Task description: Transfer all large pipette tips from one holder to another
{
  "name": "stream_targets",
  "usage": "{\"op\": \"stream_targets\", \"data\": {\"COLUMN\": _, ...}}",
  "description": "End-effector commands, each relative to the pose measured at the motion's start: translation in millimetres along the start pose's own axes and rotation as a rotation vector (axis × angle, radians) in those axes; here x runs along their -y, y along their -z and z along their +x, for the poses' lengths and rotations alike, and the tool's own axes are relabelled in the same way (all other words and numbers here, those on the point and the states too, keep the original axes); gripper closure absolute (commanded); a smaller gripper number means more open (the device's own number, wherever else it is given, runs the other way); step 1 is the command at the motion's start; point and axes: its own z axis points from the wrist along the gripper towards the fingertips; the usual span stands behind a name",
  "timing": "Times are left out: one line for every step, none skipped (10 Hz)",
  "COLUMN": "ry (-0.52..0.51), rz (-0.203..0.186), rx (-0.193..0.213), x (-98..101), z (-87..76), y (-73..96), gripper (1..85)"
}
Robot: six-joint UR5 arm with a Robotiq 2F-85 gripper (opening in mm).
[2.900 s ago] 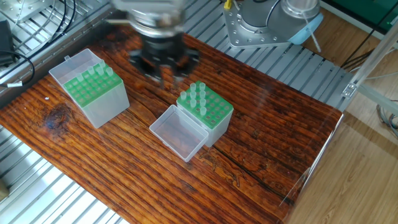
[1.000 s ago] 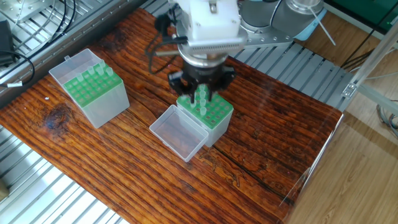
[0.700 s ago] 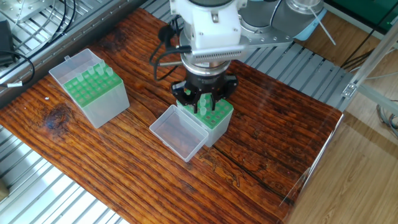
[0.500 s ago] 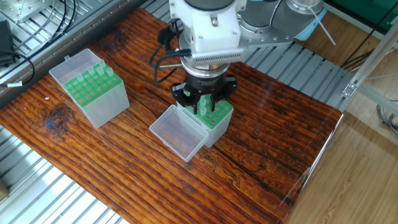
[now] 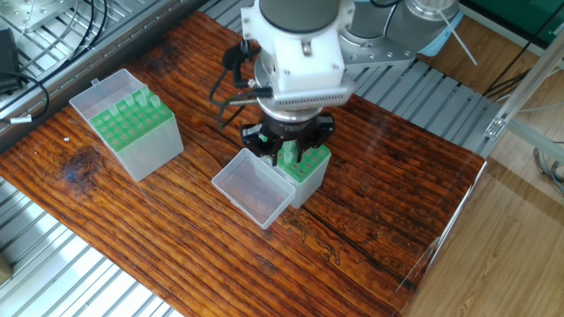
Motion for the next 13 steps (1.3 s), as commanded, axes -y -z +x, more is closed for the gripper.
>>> {"op": "stream_targets", "data": {"ry": 0.025, "rz": -0.006, "rx": 0.013, "x": 3.7, "z": 3.0, "y": -12.0, "gripper": 47.0}}
{"op": "stream_targets", "data": {"ry": 0.037, "rz": -0.018, "rx": 0.023, "x": 0.6, "z": 7.0, "y": -15.3, "gripper": 46.7}}
{"op": "stream_targets", "data": {"ry": 0.038, "rz": -0.027, "rx": 0.031, "x": -5.1, "z": 8.9, "y": -17.4, "gripper": 46.3}}
{"op": "stream_targets", "data": {"ry": 0.033, "rz": -0.021, "rx": 0.026, "x": -7.7, "z": 10.8, "y": -17.3, "gripper": 46.3}}
{"op": "stream_targets", "data": {"ry": 0.031, "rz": -0.016, "rx": 0.025, "x": -7.2, "z": 11.0, "y": -17.4, "gripper": 46.3}}
{"op": "stream_targets", "data": {"ry": 0.031, "rz": -0.008, "rx": 0.021, "x": -5.2, "z": 11.7, "y": -18.5, "gripper": 46.3}}
{"op": "stream_targets", "data": {"ry": 0.031, "rz": -0.002, "rx": 0.016, "x": -5.4, "z": 12.7, "y": -20.7, "gripper": 46.3}}
{"op": "stream_targets", "data": {"ry": 0.028, "rz": -0.004, "rx": 0.019, "x": -9.4, "z": 13.3, "y": -23.7, "gripper": 46.3}}
{"op": "stream_targets", "data": {"ry": 0.030, "rz": -0.009, "rx": 0.019, "x": -12.2, "z": 15.3, "y": -24.9, "gripper": 46.3}}
{"op": "stream_targets", "data": {"ry": 0.033, "rz": -0.008, "rx": 0.016, "x": -12.7, "z": 18.2, "y": -24.3, "gripper": 46.3}}
{"op": "stream_targets", "data": {"ry": 0.034, "rz": -0.003, "rx": 0.012, "x": -11.9, "z": 20.6, "y": -25.0, "gripper": 46.3}}
{"op": "stream_targets", "data": {"ry": 0.033, "rz": 0.001, "rx": 0.015, "x": -12.7, "z": 21.4, "y": -27.9, "gripper": 46.3}}
{"op": "stream_targets", "data": {"ry": 0.030, "rz": 0.003, "rx": 0.017, "x": -13.6, "z": 21.1, "y": -29.1, "gripper": 46.7}}
